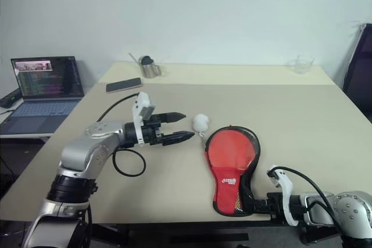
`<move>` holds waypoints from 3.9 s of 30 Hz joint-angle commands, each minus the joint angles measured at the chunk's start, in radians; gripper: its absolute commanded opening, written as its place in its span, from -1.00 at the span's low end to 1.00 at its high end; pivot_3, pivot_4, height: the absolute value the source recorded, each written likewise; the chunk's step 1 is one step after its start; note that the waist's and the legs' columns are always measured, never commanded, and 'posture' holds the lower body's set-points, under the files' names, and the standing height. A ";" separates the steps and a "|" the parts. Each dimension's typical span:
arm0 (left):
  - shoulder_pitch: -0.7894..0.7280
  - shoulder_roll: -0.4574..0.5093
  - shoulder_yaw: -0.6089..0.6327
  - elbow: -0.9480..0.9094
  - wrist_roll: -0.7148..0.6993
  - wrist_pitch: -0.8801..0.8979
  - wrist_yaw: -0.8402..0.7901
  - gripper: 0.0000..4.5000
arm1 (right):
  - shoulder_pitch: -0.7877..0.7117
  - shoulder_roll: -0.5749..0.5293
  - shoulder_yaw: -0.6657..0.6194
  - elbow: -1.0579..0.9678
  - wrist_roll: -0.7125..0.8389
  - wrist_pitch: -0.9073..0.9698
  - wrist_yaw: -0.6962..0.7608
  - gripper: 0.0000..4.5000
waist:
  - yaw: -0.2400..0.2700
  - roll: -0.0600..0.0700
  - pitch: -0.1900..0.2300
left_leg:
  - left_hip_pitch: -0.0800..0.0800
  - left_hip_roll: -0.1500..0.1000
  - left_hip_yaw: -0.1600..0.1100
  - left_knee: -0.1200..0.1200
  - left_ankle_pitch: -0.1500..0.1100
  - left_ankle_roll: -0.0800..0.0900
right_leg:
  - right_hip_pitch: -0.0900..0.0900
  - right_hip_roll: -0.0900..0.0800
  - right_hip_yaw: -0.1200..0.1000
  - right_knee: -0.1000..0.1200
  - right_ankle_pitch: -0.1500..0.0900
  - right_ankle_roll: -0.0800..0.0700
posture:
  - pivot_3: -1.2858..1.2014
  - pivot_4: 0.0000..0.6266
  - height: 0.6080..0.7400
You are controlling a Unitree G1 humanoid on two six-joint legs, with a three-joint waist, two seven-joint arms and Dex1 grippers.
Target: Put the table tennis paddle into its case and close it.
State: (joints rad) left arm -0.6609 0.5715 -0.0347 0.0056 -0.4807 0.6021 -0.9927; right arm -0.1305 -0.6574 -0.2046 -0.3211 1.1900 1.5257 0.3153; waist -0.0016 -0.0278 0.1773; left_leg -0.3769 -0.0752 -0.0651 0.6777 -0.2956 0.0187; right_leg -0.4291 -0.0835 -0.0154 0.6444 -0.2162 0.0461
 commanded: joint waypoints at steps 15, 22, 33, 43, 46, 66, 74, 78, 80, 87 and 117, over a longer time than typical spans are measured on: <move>-0.020 -0.011 0.024 -0.001 0.017 -0.039 0.012 1.00 | -0.067 -0.261 0.015 0.113 -0.161 -0.106 0.228 0.96 | 0.015 -0.001 0.001 | 0.012 -0.002 -0.001 0.002 -0.001 0.001 | 0.015 -0.001 -0.002 -0.003 0.000 0.005 | 0.03 -0.52 1.00; -0.019 -0.008 0.056 0.024 0.037 -0.063 0.071 1.00 | -0.070 -0.473 0.008 0.051 -0.298 -0.300 0.398 0.96 | 0.014 -0.001 0.001 | 0.011 -0.001 -0.001 0.000 -0.001 0.001 | 0.014 -0.002 -0.002 -0.004 0.000 0.006 | 0.03 -0.52 1.00; -0.150 -0.096 0.064 0.235 0.138 -0.092 0.273 1.00 | -0.401 0.015 0.250 0.104 -0.655 -0.728 0.139 0.96 | 0.012 -0.003 0.002 | 0.007 -0.001 -0.001 0.000 0.001 -0.005 | 0.008 -0.001 -0.001 -0.001 0.001 0.005 | 0.03 -0.52 1.00; -0.195 -0.239 0.024 0.348 0.212 -0.063 0.403 1.00 | -0.343 0.378 0.354 0.436 -0.908 -1.050 0.001 0.96 | 0.003 -0.003 0.002 | -0.010 -0.003 0.001 0.002 0.001 -0.007 | -0.012 -0.003 0.001 0.000 0.001 0.004 | 0.03 -0.52 1.00; -0.213 -0.277 0.019 0.389 0.225 -0.072 0.422 1.00 | -0.343 0.428 0.336 0.524 -0.944 -1.086 -0.035 0.96 | -0.001 -0.003 0.002 | -0.007 -0.003 0.001 0.002 0.001 -0.007 | -0.009 -0.002 0.002 0.001 0.001 0.004 | 0.03 -0.52 1.00; -0.380 -0.446 0.011 0.907 0.387 -0.268 0.623 1.00 | -0.320 0.449 0.302 0.534 -1.002 -1.030 0.004 0.96 | -0.001 -0.004 0.000 | 0.012 -0.002 0.000 0.000 0.000 -0.008 | 0.009 0.003 0.002 0.001 0.001 0.004 | 0.03 -0.52 1.00; -0.440 -0.498 0.023 1.077 0.418 -0.336 0.690 0.92 | -0.299 0.447 0.287 0.468 -1.008 -0.972 0.012 0.99 | 0.001 -0.004 -0.001 | 0.012 -0.002 0.000 0.000 0.000 -0.008 | 0.009 0.003 0.001 0.000 0.001 0.004 | 0.03 -0.52 1.00; -0.461 -0.509 0.012 1.142 0.455 -0.372 0.718 0.46 | -0.296 0.442 0.279 0.447 -1.009 -0.950 0.015 1.00 | 0.000 -0.004 -0.001 | 0.012 -0.002 0.000 0.000 0.000 -0.008 | 0.009 0.003 0.001 0.000 0.001 0.004 | 0.03 -0.52 1.00; -0.475 -0.513 0.022 1.165 0.456 -0.379 0.734 0.15 | -0.290 0.440 0.274 0.432 -1.007 -0.937 0.014 1.00 | 0.000 -0.004 -0.001 | 0.012 -0.002 0.000 0.000 0.000 -0.008 | 0.009 0.003 0.001 0.000 0.001 0.004 | 0.03 -0.52 1.00; -0.532 -0.524 0.019 1.248 0.501 -0.421 0.792 -0.86 | -0.258 0.436 0.277 0.357 -1.000 -0.879 0.027 1.00 | 0.000 -0.005 -0.001 | 0.012 -0.002 0.000 0.000 0.000 -0.008 | 0.009 0.003 0.000 0.000 0.001 0.004 | 0.03 -0.52 1.00; -0.605 -0.589 -0.075 1.366 0.775 -0.549 0.970 -0.92 | -0.096 0.332 0.343 0.003 -0.906 -0.565 0.153 1.00 | -0.001 -0.005 -0.001 | 0.012 -0.001 0.000 0.000 -0.002 -0.010 | 0.009 0.005 -0.001 0.000 0.001 0.005 | 0.03 -0.52 1.00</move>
State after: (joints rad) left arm -1.2535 -0.0123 -0.1090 1.3845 0.2796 0.0802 -0.0494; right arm -0.2598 -0.3128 0.1132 -0.3429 0.2676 0.8972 0.4581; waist -0.0022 -0.0326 0.1767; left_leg -0.3650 -0.0762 -0.0648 0.6776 -0.2977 0.0086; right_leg -0.4202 -0.0784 -0.0161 0.6443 -0.2155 0.0515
